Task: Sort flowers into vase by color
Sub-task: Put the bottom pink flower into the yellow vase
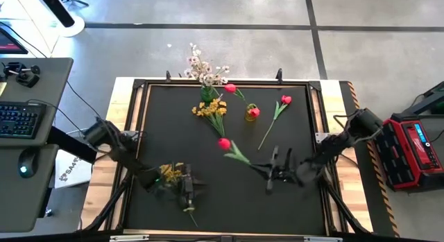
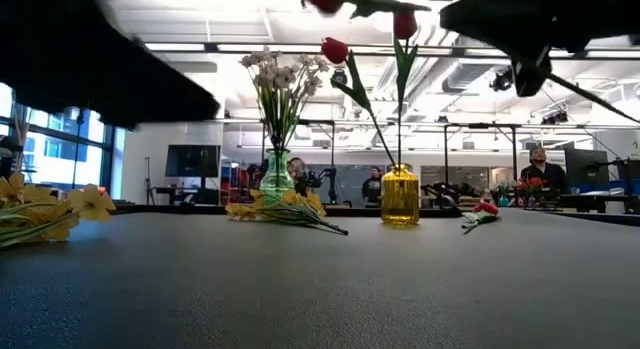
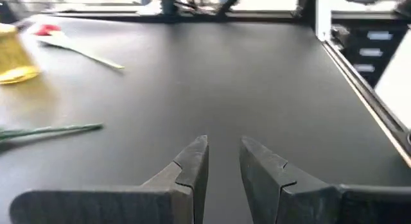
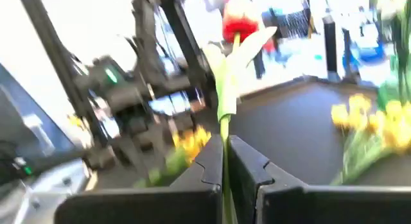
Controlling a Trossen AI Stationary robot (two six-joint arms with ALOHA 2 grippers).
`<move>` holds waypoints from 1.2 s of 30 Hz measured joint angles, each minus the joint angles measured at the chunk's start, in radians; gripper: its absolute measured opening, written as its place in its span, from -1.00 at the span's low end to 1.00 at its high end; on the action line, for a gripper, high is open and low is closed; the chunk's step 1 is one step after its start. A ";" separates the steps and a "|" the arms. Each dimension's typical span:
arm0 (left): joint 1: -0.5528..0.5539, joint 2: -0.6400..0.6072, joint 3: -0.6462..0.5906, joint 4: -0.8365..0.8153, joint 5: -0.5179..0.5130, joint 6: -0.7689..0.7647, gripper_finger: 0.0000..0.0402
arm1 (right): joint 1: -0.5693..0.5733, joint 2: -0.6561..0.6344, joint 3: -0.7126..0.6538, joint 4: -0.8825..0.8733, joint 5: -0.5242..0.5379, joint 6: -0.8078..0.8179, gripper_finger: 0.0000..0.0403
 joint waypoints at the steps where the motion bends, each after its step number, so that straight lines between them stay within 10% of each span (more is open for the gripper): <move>1: 0.020 0.016 0.000 0.025 0.033 0.023 -0.64 | -0.009 0.002 -0.030 0.103 -0.029 -0.059 -1.00; 7: 0.164 0.094 -0.009 0.277 0.155 0.230 -0.63 | -0.088 -0.021 -0.079 0.367 -0.249 -0.277 -1.00; 13: 0.342 0.172 -0.013 0.775 0.579 0.500 -0.63 | -0.158 -0.026 0.012 0.384 -0.442 -0.349 -1.00; 17: 0.396 0.196 0.048 0.813 0.705 0.676 -0.62 | -0.166 -0.008 0.095 0.371 -0.582 -0.468 -1.00; 36: 0.445 0.196 0.349 0.650 0.739 0.837 -0.03 | -0.204 0.049 0.198 0.300 -0.704 -0.604 -1.00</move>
